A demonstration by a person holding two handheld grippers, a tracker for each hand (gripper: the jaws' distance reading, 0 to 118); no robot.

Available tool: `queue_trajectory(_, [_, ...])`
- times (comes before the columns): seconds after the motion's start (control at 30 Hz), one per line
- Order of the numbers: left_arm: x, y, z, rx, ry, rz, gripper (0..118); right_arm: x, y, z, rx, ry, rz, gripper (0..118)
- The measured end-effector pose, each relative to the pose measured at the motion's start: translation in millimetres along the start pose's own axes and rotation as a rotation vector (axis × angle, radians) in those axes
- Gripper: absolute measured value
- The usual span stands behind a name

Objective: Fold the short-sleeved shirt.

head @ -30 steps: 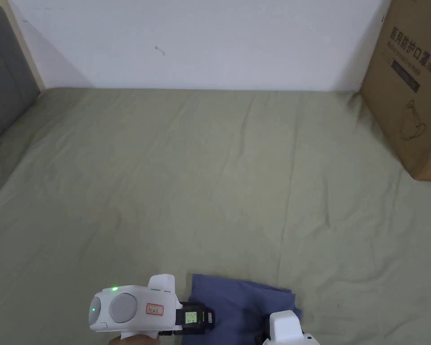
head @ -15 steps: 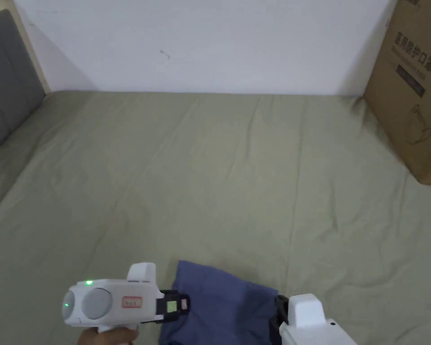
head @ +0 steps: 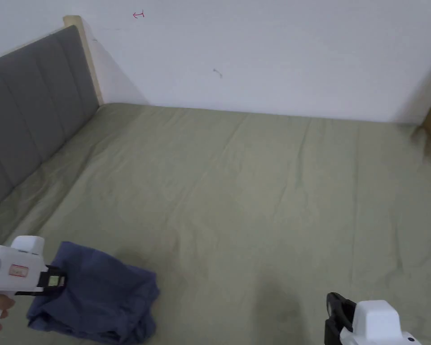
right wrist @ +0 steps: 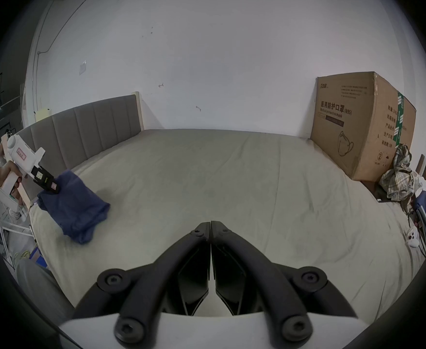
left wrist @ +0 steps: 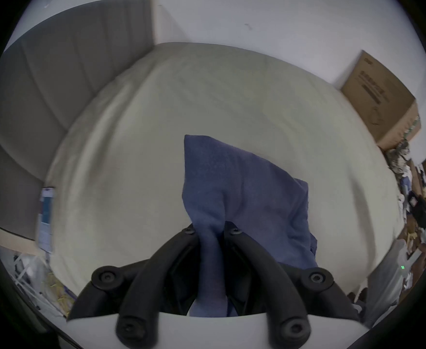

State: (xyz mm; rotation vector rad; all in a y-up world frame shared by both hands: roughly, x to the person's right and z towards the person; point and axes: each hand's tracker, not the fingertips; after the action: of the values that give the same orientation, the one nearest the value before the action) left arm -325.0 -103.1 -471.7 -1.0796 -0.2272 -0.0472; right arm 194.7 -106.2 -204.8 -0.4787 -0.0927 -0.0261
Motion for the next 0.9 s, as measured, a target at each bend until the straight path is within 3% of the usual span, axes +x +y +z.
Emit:
queue_trajectory(0.2, [-48, 15, -1, -0.029, 0.089, 0.062, 13, -10, 17, -7, 0.010, -0.028, 0.005, 0])
queue_trajectory(0.4, [-47, 13, -21, -0.067, 0.113, 0.100, 16, -8, 25, -9, 0.005, -0.047, 0.016, 0])
queue_trajectory(0.43, [-47, 14, -24, -0.072, 0.124, 0.109, 23, -7, 26, -8, 0.005, -0.050, 0.014, 0])
queue_trajectory(0.53, [-38, 13, -22, -0.070, 0.184, 0.123, 71, -4, 34, 0, 0.013, -0.061, -0.003, 0])
queue_trajectory(0.6, [-29, 12, -10, -0.013, 0.178, 0.114, 77, -2, 39, 10, 0.027, -0.071, -0.006, 0])
queue_trajectory(0.67, [-12, 13, 10, 0.099, 0.186, 0.090, 101, -1, 44, 17, 0.048, -0.078, -0.010, 0])
queue_trajectory(0.9, [55, 23, 94, 0.367, 0.155, 0.056, 101, 6, 82, 62, 0.163, -0.119, -0.015, 0])
